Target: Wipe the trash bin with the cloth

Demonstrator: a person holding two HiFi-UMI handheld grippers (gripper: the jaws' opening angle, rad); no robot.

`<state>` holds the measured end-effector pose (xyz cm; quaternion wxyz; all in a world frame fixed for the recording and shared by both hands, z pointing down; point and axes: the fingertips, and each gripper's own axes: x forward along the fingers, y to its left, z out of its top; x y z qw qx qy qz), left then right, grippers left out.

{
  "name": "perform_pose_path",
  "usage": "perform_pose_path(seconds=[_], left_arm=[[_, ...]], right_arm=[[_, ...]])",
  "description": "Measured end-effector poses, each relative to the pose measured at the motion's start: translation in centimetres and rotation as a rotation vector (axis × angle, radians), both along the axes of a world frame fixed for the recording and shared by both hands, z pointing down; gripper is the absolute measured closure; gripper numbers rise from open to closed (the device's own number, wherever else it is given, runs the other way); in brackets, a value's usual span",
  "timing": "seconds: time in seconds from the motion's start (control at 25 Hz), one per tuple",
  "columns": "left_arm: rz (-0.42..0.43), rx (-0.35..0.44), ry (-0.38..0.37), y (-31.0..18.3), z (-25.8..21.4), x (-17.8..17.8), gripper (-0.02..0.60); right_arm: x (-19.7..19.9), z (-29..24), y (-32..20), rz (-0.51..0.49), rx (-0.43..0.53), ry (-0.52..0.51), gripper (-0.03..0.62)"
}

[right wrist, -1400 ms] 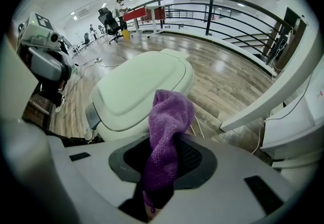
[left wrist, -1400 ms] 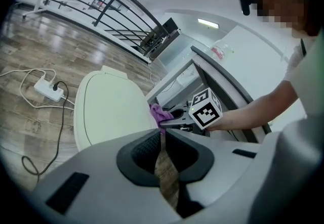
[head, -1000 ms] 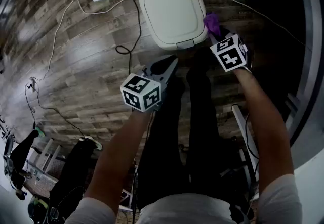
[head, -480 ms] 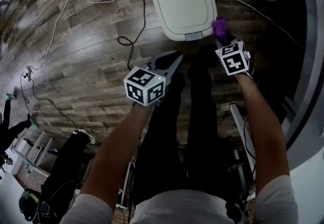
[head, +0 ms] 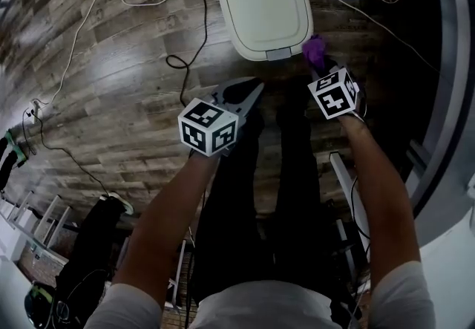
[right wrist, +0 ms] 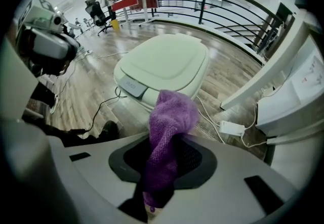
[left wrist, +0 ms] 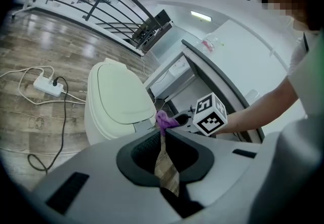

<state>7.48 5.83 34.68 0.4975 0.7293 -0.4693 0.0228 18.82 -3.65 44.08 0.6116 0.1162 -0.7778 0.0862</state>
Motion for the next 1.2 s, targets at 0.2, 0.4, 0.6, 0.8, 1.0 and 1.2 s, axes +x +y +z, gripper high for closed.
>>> perform_pose_path(seconds=[0.2, 0.4, 0.6, 0.8, 1.0, 1.2], left_arm=[[-0.033, -0.003, 0.008, -0.6, 0.3, 0.5, 0.552], [-0.056, -0.023, 0.009, 0.3, 0.2, 1.3, 0.552], [-0.069, -0.033, 0.006, 0.6, 0.2, 1.0, 0.552], [-0.068, -0.022, 0.0, 0.5, 0.4, 0.5, 0.552], [-0.072, -0.022, 0.01, 0.6, 0.5, 0.1, 0.552], [-0.08, -0.016, 0.017, 1.0, 0.5, -0.5, 0.552]], right_arm=[[0.6, -0.1, 2.9, -0.165, -0.045, 0.013, 0.487], [1.3, -1.7, 6.0, -0.249, -0.102, -0.033, 0.487], [2.6, -2.7, 3.6, -0.071, -0.061, -0.059, 0.487], [4.2, -1.4, -1.4, 0.21, -0.003, -0.052, 0.487], [2.3, 0.2, -2.1, 0.326, -0.036, -0.045, 0.487], [-0.1, 1.1, 0.9, 0.275, -0.069, -0.023, 0.487]])
